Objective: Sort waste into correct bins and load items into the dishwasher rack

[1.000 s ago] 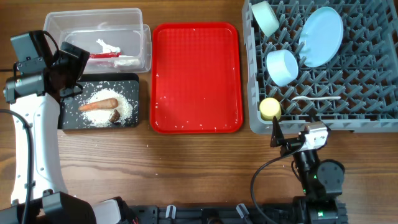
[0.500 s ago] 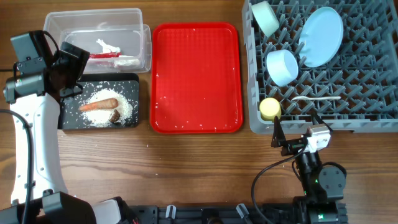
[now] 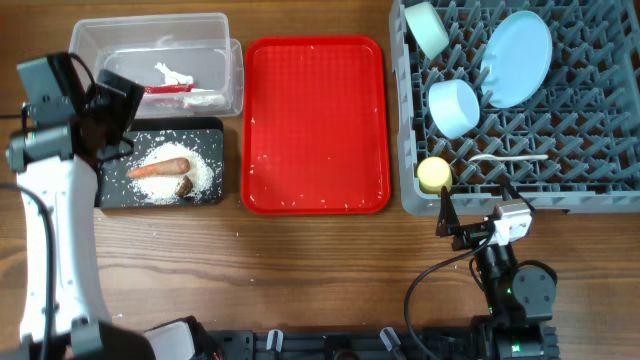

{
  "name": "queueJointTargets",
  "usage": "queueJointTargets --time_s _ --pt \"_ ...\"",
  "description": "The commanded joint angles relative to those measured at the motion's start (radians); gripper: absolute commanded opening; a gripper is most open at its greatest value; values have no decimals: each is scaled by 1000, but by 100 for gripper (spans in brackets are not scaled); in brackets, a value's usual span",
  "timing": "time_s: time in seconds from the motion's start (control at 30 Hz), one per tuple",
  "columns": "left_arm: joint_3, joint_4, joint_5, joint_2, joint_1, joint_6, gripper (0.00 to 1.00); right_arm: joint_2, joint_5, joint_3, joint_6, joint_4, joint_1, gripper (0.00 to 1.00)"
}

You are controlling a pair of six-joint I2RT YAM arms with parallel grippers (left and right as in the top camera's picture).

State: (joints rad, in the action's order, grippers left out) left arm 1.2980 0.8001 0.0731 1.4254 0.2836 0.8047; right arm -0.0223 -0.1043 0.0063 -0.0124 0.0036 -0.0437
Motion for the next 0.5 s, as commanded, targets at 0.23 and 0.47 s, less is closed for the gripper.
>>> queueJointTargets --time_s 0.23,0.47 --pt "-603 -552 -82 -615 -149 -378 100 -2 -5 -1 14 3 7 100" --pt "-877 -644 -90 -977 -246 -566 100 -2 -5 -1 14 3 7 100"
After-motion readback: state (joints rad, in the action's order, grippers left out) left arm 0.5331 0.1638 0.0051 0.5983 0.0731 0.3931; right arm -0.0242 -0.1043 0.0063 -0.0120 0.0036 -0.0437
